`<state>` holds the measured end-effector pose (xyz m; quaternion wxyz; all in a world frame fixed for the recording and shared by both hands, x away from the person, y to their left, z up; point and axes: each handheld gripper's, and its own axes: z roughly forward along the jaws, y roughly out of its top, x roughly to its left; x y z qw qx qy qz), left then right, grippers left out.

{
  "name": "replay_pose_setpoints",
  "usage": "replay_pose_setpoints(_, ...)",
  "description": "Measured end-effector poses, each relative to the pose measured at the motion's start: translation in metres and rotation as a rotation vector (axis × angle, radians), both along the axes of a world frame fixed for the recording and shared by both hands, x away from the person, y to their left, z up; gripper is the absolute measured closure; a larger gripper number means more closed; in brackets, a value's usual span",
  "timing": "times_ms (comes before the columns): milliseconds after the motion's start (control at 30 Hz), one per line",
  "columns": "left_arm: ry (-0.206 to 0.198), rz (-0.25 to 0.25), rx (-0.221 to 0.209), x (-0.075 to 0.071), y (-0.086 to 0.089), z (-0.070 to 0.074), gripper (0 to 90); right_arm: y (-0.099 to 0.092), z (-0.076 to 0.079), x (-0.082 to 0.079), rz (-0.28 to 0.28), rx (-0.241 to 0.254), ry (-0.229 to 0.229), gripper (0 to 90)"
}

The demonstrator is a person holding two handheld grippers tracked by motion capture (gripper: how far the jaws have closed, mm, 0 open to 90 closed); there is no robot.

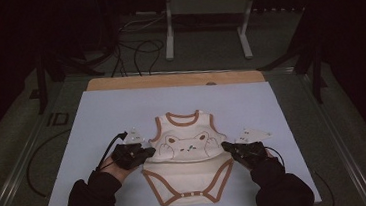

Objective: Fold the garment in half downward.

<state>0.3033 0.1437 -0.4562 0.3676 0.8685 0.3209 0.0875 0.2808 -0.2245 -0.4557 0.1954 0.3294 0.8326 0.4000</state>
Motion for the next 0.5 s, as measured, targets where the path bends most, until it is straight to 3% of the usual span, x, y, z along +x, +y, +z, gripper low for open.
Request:
replay_pose_setpoints(300, 0.011, -0.015, 0.013, -0.015, 0.004, -0.006, 89.0, -0.002, -0.004, -0.012, 0.016, 0.011, 0.012, 89.1)
replay_pose_setpoints(500, 0.03, -0.008, -0.002, -0.02, 0.008, -0.013, 88.9, -0.004, -0.006, -0.02, 0.023, 0.023, 0.022, 89.1)
